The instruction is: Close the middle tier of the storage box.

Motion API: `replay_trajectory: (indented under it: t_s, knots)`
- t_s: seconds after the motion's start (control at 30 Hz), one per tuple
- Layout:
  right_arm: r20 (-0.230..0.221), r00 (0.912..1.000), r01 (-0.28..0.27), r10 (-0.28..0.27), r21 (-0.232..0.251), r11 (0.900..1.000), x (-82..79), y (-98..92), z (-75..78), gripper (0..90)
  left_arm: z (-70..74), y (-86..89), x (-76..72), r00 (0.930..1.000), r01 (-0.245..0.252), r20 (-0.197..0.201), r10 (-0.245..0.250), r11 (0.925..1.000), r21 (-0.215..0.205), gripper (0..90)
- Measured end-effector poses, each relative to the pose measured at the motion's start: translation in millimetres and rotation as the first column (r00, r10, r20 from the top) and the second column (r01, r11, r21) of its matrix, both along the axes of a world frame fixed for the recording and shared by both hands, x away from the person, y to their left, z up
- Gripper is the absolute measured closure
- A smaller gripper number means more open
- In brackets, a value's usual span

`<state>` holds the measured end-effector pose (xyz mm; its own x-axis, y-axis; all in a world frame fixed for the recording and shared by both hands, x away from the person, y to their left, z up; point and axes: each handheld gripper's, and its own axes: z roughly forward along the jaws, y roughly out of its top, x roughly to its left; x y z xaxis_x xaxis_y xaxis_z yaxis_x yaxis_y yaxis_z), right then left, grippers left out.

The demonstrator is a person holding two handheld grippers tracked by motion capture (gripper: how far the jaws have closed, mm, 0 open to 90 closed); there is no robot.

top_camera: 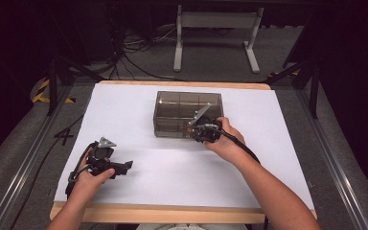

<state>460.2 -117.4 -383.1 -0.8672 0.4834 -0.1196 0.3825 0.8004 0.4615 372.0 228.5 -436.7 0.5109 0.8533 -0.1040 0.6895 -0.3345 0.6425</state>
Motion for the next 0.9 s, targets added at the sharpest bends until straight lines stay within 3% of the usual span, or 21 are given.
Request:
replay_trajectory:
  t_s: [0.9]
  knots:
    - [0.078, 0.9929, 0.087, -0.089, 0.035, 0.996, 3.8, -0.2, -6.7, 90.0, 0.6, 0.9, -0.7, 1.0000, -0.004, 0.002, 0.004, 1.0000, 0.003, 3.8]
